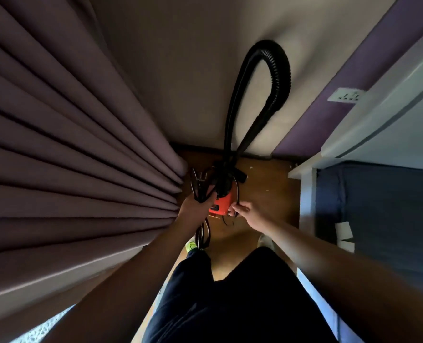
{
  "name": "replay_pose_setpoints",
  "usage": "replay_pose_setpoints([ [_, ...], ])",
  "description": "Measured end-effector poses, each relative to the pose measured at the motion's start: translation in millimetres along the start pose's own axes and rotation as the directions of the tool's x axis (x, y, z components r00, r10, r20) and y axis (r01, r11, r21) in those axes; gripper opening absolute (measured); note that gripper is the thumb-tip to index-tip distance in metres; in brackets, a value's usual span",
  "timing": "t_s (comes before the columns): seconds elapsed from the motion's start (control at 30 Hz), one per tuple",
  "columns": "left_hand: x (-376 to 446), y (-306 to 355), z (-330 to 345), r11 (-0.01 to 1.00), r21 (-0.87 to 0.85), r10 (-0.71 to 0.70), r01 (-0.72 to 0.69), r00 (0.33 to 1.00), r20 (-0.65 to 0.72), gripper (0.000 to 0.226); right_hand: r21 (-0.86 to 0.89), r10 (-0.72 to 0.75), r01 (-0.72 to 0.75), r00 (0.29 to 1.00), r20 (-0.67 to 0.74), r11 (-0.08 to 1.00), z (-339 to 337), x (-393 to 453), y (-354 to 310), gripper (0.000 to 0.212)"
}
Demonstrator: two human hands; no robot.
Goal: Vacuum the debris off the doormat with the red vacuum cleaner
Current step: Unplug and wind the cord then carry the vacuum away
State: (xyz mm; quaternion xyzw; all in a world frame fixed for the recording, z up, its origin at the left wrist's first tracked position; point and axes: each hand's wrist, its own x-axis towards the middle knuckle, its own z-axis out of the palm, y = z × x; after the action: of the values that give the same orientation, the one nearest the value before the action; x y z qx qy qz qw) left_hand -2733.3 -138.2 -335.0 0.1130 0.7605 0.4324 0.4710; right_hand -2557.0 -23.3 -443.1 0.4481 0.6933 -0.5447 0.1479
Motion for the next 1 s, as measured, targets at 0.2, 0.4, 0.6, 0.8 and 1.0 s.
replay_pose_setpoints([
  [0.2, 27.4, -8.6, -4.0, 0.989, 0.143, -0.011, -0.020, 0.976, 0.217, 0.022, 0.234, 0.036, -0.004, 0.991, -0.131, 0.972, 41.4, -45.3, -79.6, 0.024],
  [0.4, 43.2, -17.9, 12.2, 0.970, 0.243, -0.069, -0.006, 0.953, 0.296, 0.044, -0.059, 0.065, -0.075, 0.986, -0.153, 0.995, 43.3, -32.1, -82.4, 0.035],
  [0.6, 66.4, -12.6, 27.2, 0.974, 0.222, -0.090, 0.038, 0.969, 0.231, 0.034, 0.188, -0.004, 0.013, 0.999, -0.050, 0.982, 25.7, -32.2, -67.2, 0.037],
  [0.8, 93.2, -51.4, 38.9, 0.959, 0.059, -0.284, 0.278, 0.945, 0.161, 0.062, 0.230, 0.016, -0.032, 0.997, 0.070, 0.973, 39.0, -13.8, -53.7, 0.083],
  [1.0, 80.6, -58.3, 76.9, 0.963, 0.049, -0.269, 0.264, 0.939, 0.216, 0.043, 0.088, 0.014, -0.009, 0.998, -0.053, 0.996, 52.5, 13.8, -32.3, 0.062],
])
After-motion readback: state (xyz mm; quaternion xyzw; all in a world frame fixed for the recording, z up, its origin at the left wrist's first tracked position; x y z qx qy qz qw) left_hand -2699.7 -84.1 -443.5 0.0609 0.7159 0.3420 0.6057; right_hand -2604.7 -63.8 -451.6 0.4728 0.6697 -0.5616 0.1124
